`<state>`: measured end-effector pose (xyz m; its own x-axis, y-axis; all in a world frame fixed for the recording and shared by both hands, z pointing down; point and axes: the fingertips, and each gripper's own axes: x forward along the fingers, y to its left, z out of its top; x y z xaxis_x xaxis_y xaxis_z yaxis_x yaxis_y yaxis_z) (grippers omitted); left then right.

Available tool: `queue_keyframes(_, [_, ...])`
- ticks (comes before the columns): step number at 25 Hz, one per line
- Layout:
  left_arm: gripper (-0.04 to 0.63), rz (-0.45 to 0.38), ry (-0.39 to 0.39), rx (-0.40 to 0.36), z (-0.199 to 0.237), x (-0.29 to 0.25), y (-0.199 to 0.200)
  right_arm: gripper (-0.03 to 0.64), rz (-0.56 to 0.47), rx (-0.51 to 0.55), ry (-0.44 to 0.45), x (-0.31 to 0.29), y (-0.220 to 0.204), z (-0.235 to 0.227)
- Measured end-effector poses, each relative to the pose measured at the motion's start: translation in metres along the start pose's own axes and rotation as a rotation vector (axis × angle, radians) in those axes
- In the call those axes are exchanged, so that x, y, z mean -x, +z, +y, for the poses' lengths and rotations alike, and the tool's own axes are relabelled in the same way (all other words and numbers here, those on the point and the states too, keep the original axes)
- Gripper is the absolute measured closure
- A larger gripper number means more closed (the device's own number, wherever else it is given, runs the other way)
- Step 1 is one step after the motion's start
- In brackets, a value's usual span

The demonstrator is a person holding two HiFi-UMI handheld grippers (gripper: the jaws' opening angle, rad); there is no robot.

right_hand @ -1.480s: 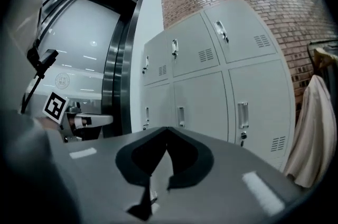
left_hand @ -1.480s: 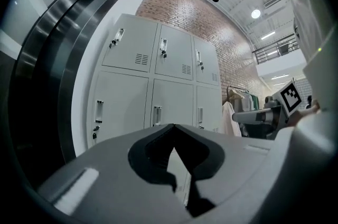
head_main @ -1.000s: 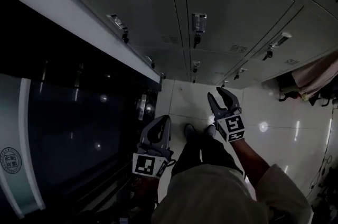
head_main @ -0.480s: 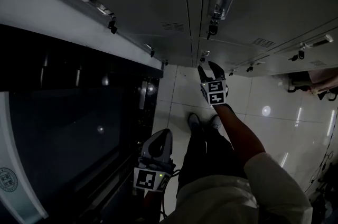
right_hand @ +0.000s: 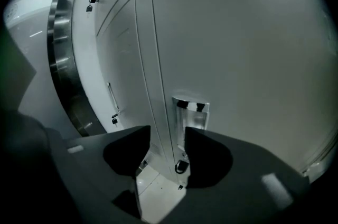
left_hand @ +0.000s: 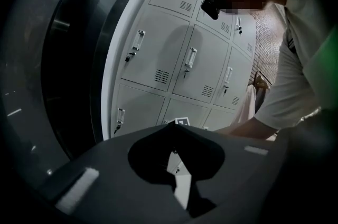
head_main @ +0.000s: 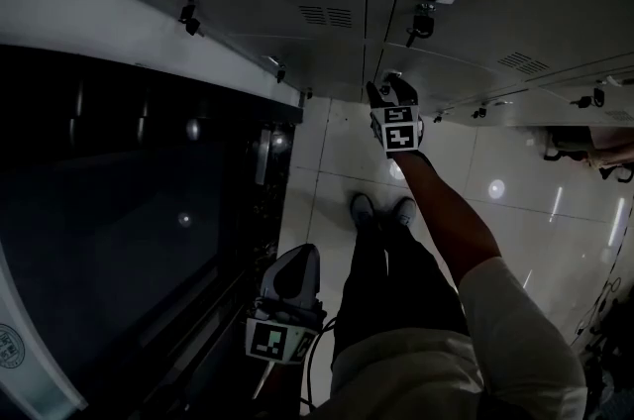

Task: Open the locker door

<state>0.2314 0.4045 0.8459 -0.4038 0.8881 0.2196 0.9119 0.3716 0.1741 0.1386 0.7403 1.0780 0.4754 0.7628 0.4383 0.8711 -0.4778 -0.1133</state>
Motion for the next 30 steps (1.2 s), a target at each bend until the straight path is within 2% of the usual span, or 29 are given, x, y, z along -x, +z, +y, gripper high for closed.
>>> queue_keyframes(3, [0.560, 0.012, 0.000, 0.007, 0.001, 0.003, -0.007, 0.414, -0.005, -0.012, -0.020, -0.008, 0.002, 0.002])
queue_keyframes(6, [0.560, 0.021, 0.000, 0.009, 0.002, 0.006, -0.013, 0.385, -0.009, -0.030, -0.046, -0.011, 0.003, 0.003])
queue_keyframes(7, [0.560, 0.001, 0.004, 0.014, 0.002, 0.005, -0.011, 0.396, -0.002, -0.044, -0.052, -0.009, 0.004, 0.003])
queue_keyframes(10, [0.560, -0.156, 0.026, 0.041, 0.005, -0.002, 0.012, 0.409, 0.025, -0.070, -0.075, 0.001, -0.001, 0.007])
queue_keyframes(14, [0.560, -0.191, 0.012, 0.043, -0.002, -0.006, 0.026, 0.477, 0.029, -0.095, -0.147, 0.025, -0.023, 0.013])
queue_keyframes(16, [0.560, -0.169, 0.001, 0.037, -0.006, -0.006, 0.027, 0.492, 0.031, -0.102, -0.182, 0.038, -0.035, 0.015])
queue_keyframes(18, [0.560, -0.088, -0.011, 0.027, -0.008, -0.002, 0.016, 0.492, 0.040, -0.101, -0.199, 0.050, -0.046, 0.017])
queue_keyframes(19, [0.560, -0.091, -0.009, 0.027, -0.008, -0.002, 0.017, 0.492, 0.045, -0.106, -0.202, 0.057, -0.051, 0.018])
queue_keyframes(21, [0.560, -0.176, 0.003, 0.035, -0.008, -0.002, 0.033, 0.492, 0.052, -0.127, -0.208, 0.072, -0.063, 0.019])
queue_keyframes(22, [0.560, -0.179, 0.004, 0.035, -0.009, -0.001, 0.036, 0.492, 0.055, -0.138, -0.215, 0.081, -0.071, 0.019])
queue_keyframes(25, [0.560, -0.027, -0.020, 0.009, -0.019, 0.005, 0.025, 0.492, 0.070, -0.166, -0.237, 0.113, -0.097, 0.018])
queue_keyframes(26, [0.560, -0.003, -0.026, 0.002, -0.022, 0.005, 0.027, 0.492, 0.078, -0.169, -0.244, 0.125, -0.105, 0.016])
queue_keyframes(30, [0.560, -0.008, -0.050, -0.015, -0.037, 0.001, 0.049, 0.504, 0.121, -0.155, -0.265, 0.168, -0.131, 0.001])
